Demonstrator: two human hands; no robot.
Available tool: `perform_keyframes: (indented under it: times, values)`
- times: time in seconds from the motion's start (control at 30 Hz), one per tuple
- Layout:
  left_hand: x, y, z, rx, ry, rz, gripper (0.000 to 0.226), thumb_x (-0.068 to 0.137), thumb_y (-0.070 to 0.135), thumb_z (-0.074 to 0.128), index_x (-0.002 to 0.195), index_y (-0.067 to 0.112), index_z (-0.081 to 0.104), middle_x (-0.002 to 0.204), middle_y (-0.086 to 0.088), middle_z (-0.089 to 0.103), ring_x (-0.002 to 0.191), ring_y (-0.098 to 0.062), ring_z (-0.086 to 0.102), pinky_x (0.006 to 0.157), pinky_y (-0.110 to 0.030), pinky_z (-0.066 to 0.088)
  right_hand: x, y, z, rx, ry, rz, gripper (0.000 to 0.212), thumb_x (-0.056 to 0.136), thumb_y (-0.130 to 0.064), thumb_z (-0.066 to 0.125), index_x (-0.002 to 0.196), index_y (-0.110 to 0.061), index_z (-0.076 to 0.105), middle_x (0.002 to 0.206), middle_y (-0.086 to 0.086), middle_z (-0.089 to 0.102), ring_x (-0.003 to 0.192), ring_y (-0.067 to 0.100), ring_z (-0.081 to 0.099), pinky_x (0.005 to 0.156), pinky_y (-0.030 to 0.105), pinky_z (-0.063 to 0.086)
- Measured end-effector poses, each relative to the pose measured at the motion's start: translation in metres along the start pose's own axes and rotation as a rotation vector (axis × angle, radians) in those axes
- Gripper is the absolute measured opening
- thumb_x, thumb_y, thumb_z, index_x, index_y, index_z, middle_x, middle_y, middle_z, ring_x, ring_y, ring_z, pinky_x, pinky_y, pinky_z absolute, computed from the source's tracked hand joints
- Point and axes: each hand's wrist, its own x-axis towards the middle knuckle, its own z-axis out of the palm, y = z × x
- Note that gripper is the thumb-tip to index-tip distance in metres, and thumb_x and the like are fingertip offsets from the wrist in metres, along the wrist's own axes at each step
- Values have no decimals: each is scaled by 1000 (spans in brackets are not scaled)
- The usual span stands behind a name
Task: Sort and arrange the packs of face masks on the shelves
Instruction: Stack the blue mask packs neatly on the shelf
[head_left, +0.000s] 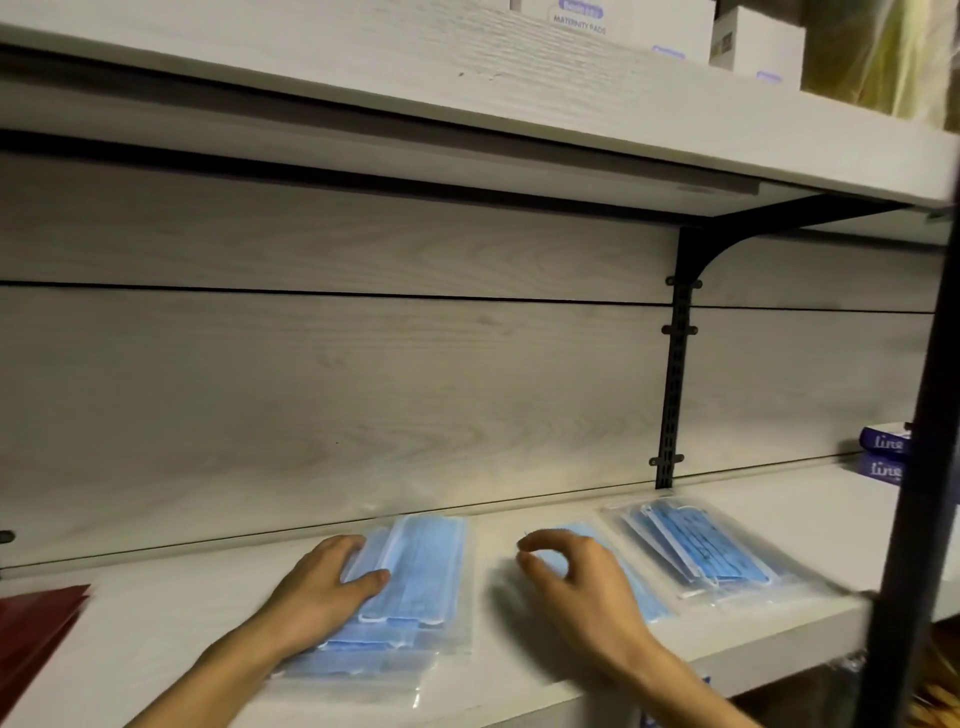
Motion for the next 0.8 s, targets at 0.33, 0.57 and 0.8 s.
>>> perform_keyframes:
  times: [0.33, 0.57, 0.8]
  values:
    - [10, -4, 0, -5, 119, -37, 56, 87, 33, 75, 138, 22, 52, 143, -2, 53, 128, -21, 52, 100, -30, 40, 29, 69, -70, -278, -185, 284, 69, 83, -55, 73, 138, -18, 54, 131, 1, 63, 112, 16, 61, 99, 37, 50]
    - [4, -6, -3, 102, 101, -35, 53, 91, 42, 68, 137, 23, 51, 143, 2, 53, 129, -19, 52, 103, -31, 42, 27, 65, -57, -230, -200, 271, 57, 82, -38, 80, 132, -19, 59, 110, -9, 64, 97, 9, 61, 80, 20, 50]
    - [3, -5, -6, 116, 97, -25, 44, 90, 46, 67, 128, 28, 54, 135, 6, 56, 119, -13, 54, 99, -30, 43, 22, 66, -51, 206, -115, 317, 49, 85, 5, 70, 131, -8, 61, 96, 1, 72, 90, 13, 69, 74, 20, 56]
